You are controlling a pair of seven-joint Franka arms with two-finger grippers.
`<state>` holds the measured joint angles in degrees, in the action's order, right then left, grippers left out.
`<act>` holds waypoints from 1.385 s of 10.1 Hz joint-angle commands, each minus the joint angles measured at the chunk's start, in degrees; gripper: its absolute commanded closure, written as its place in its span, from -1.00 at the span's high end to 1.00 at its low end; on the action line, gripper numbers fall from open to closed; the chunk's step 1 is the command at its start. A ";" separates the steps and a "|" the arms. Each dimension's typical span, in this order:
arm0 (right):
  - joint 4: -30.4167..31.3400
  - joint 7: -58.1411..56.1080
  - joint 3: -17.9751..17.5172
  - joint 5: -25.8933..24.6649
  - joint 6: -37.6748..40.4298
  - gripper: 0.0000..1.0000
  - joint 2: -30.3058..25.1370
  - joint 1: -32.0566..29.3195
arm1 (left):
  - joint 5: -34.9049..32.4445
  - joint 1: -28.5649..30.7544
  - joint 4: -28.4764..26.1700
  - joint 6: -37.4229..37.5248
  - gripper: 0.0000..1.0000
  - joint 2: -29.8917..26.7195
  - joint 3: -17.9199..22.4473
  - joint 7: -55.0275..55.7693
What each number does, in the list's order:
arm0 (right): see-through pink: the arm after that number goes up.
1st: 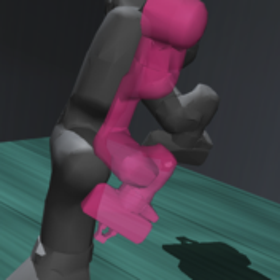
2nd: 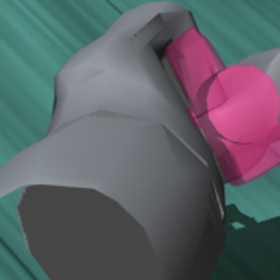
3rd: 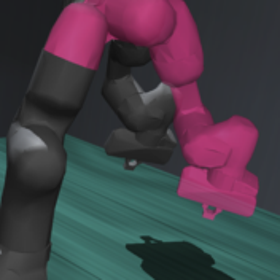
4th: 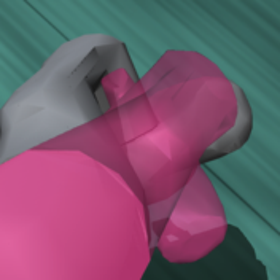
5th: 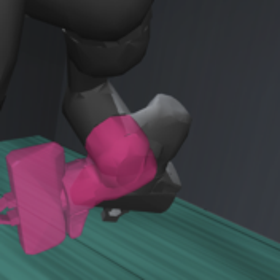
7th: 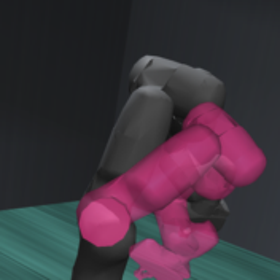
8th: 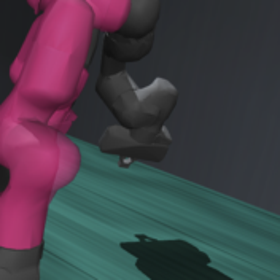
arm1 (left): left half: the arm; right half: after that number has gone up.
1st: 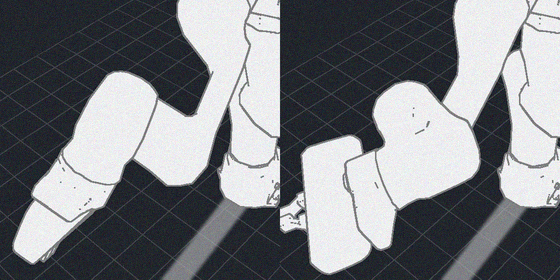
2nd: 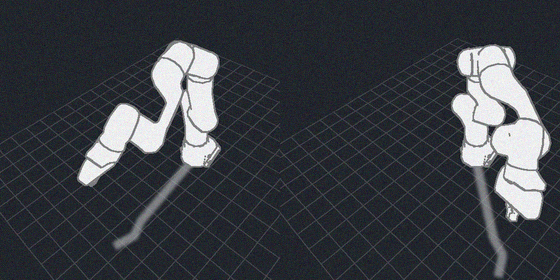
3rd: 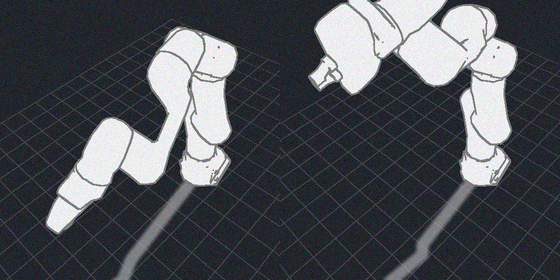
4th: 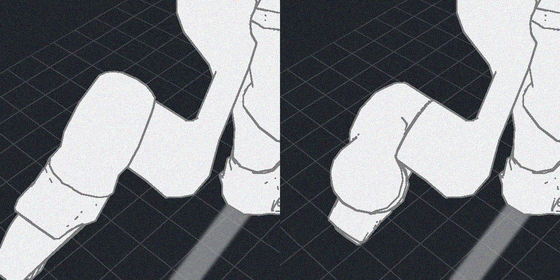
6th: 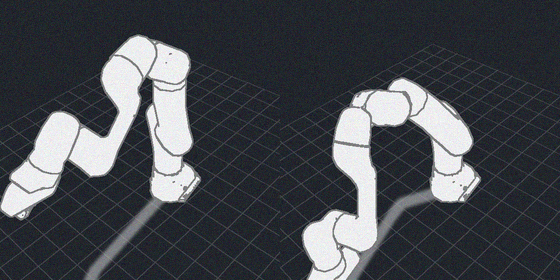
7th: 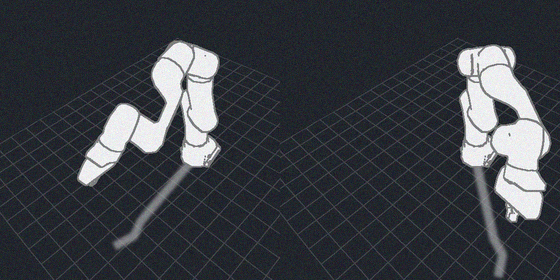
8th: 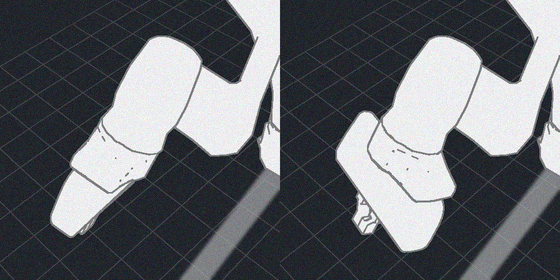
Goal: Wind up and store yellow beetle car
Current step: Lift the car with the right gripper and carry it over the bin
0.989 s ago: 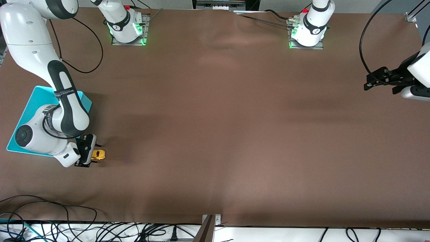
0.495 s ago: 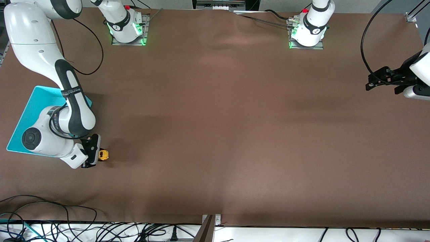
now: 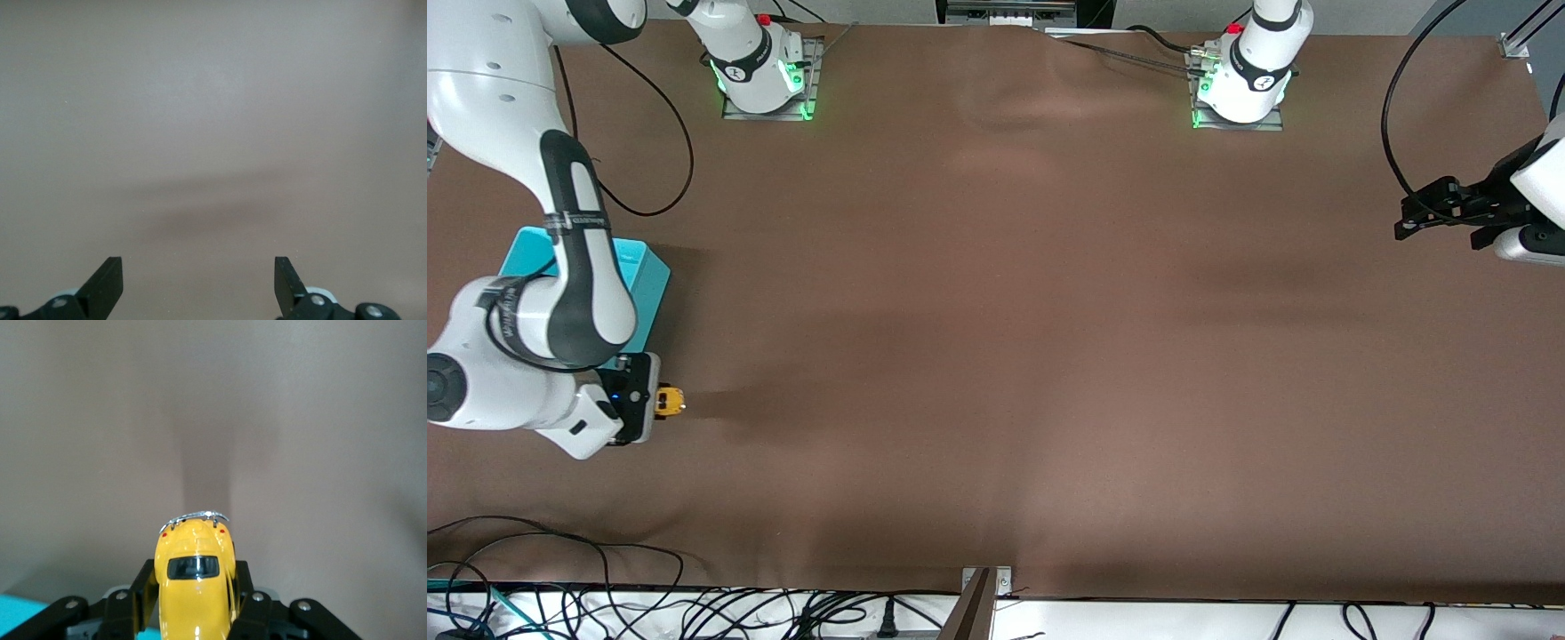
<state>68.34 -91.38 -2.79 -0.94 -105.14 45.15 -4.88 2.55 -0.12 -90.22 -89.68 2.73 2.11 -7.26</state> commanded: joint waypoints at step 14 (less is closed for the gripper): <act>0.74 -1.34 9.38 0.48 11.45 -1.00 -0.06 -7.68 | -1.15 0.11 1.71 0.91 1.00 0.87 -0.18 -0.04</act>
<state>67.68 -91.23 6.89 -2.16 -92.87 45.60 -11.16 2.54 -0.11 -90.20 -89.68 2.79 2.11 -7.26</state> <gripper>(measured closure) 0.498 0.000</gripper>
